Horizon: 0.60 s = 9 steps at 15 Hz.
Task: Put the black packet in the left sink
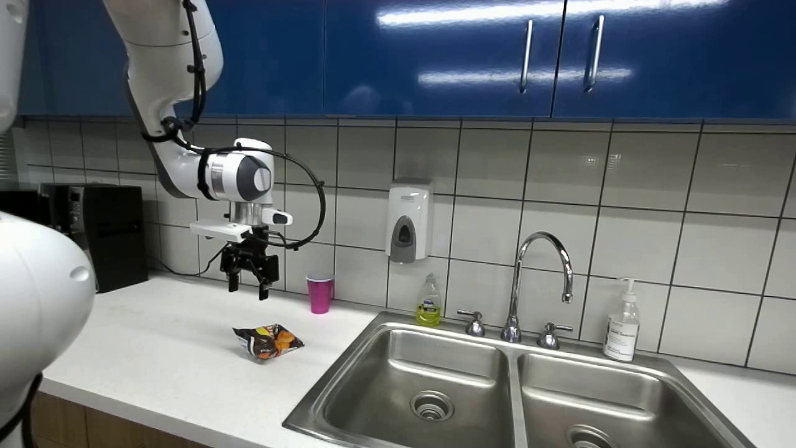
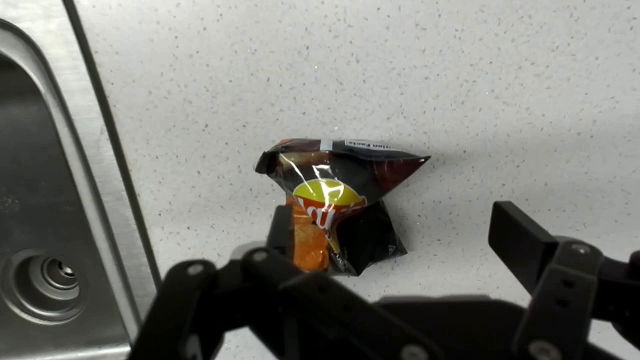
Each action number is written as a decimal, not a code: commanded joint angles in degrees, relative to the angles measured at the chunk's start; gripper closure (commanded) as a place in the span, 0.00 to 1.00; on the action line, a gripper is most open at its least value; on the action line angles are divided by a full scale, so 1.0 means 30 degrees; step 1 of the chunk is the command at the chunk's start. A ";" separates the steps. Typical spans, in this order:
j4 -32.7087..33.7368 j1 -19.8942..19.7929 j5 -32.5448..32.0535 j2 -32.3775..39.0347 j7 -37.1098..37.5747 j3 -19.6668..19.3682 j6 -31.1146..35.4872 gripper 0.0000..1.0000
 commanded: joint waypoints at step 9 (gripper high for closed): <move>0.4384 0.0044 -0.0205 0.3998 -0.0325 -0.1684 -0.1304 0.00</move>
